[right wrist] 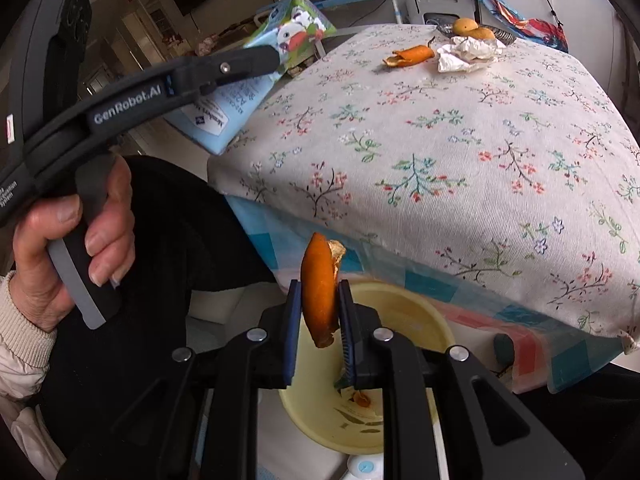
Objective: Collect trash
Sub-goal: 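Lower the blue carton and orange peel into the yellow basin and open both tools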
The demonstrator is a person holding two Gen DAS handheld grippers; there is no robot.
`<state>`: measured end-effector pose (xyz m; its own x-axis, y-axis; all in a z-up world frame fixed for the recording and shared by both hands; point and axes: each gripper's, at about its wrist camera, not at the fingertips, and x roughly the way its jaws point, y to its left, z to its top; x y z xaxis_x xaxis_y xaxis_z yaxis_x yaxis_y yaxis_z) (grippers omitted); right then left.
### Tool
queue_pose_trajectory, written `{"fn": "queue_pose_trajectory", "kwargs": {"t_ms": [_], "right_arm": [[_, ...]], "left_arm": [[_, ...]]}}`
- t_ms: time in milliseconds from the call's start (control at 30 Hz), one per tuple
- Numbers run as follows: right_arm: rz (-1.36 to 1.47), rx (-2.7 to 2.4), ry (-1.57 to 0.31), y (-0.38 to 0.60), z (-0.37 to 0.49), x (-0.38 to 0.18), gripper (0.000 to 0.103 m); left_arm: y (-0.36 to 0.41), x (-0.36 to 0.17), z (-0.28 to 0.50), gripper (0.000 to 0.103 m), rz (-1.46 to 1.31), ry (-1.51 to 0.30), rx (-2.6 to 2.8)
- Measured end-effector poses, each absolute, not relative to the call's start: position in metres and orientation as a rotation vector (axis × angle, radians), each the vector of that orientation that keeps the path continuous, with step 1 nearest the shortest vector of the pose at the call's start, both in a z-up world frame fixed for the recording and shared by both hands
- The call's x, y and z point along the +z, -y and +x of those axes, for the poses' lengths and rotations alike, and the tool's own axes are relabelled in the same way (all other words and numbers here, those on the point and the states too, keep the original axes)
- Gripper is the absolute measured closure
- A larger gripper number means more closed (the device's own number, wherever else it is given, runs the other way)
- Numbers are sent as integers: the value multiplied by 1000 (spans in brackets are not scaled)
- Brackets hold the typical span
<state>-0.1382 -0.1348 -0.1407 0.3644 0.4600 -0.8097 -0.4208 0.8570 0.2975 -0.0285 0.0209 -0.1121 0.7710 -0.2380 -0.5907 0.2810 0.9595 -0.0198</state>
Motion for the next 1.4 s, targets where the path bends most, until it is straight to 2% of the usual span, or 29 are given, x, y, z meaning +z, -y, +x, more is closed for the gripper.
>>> {"fn": "queue_pose_trajectory", "kwargs": {"t_ms": [67,100,133,300,467,600,967,1400], "right_arm": [[29,550,-1074,135,-141,-145,74],[29,539,-1076,136,-143,-146,67],[33,534,-1076,138,-145,-146,65],[60,500,-1052,147,-148,-142,58],[129,434,-1009,165,-142,-137,55],[182,364,-939,181,-140,-127,49],[314,213,-801,223,-139,-108,43],[394,170,-729,243,-142,-99,42]], "left_arm": [[-21,-113,-33,46,70,-630,-281],[-21,-113,-35,46,71,-630,-280],[-21,-114,-37,46,71,-630,-279],[-19,-115,-43,46,75,-634,-283],[-13,-115,-41,46,90,-639,-296],[-12,-117,-44,46,84,-653,-312],[17,-135,-63,46,131,-730,-417],[78,-201,-93,46,385,-1029,-635]]}}
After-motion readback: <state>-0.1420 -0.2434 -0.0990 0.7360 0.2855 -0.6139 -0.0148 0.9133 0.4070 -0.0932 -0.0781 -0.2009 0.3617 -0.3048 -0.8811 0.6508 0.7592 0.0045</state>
